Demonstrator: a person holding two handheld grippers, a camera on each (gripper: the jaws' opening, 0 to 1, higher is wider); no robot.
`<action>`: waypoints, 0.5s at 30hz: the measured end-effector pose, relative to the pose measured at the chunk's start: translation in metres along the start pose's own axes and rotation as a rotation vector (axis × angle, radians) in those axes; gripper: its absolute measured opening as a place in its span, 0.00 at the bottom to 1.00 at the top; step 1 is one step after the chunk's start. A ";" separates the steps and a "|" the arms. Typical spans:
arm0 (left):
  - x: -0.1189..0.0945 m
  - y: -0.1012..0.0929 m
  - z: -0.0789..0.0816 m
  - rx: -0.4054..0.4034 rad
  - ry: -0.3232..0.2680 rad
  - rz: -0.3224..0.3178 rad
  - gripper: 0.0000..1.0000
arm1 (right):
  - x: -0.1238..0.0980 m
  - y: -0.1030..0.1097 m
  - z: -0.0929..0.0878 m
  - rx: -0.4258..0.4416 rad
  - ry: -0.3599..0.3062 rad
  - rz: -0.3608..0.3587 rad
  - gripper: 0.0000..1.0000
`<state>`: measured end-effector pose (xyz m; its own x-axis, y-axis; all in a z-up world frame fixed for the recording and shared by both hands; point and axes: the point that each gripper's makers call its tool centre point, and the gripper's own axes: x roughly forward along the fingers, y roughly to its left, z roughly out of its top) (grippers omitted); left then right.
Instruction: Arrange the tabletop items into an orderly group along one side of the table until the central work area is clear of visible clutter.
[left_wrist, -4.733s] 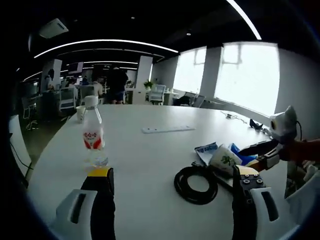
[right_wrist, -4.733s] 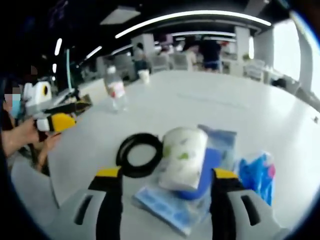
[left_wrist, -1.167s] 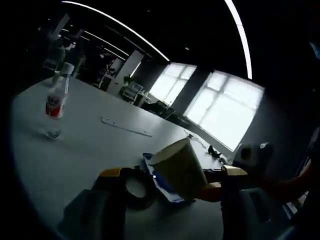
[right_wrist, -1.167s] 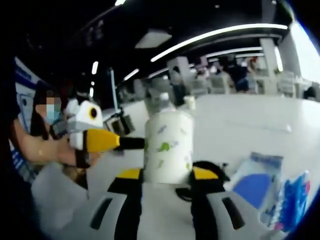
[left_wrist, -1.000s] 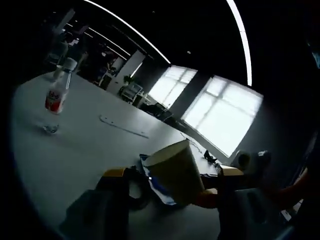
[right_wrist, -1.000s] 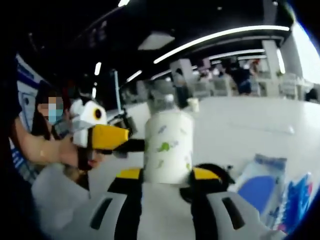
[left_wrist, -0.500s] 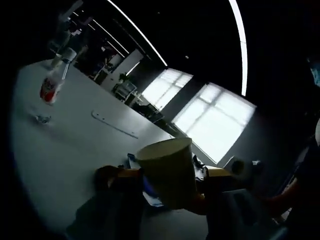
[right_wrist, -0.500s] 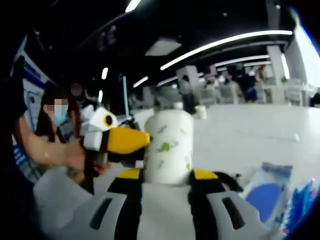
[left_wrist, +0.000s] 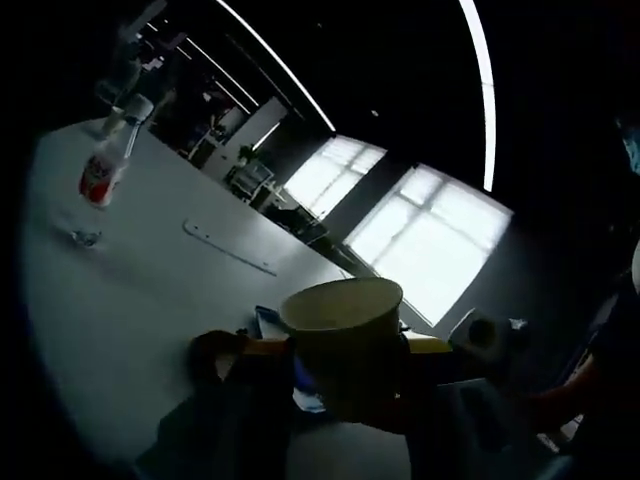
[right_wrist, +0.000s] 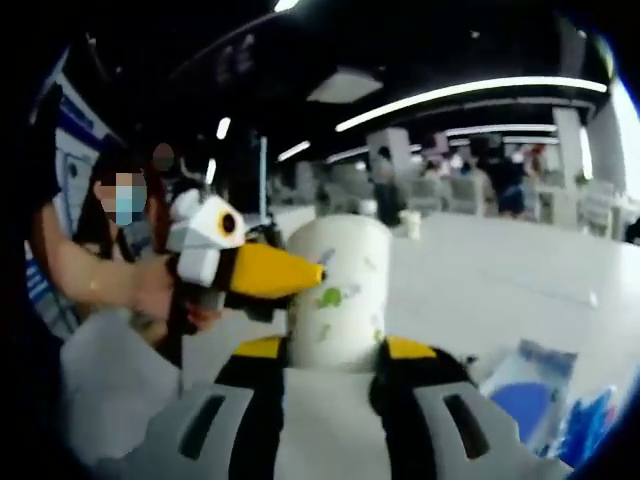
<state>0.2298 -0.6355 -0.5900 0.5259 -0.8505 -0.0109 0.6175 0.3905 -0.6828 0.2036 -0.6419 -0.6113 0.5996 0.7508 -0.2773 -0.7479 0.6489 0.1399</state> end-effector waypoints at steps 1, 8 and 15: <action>0.000 0.000 0.000 0.002 0.000 0.000 0.39 | 0.000 0.000 -0.001 -0.001 0.003 0.000 0.34; 0.000 0.001 -0.001 0.012 0.012 0.005 0.37 | 0.000 -0.001 -0.003 0.000 0.014 -0.008 0.34; -0.002 -0.002 0.000 0.044 0.016 0.001 0.36 | 0.000 0.001 -0.002 -0.011 0.025 -0.012 0.34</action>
<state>0.2274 -0.6346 -0.5882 0.5174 -0.8554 -0.0231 0.6424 0.4061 -0.6499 0.2024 -0.6414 -0.6126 0.6012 0.7396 -0.3026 -0.7440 0.6562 0.1257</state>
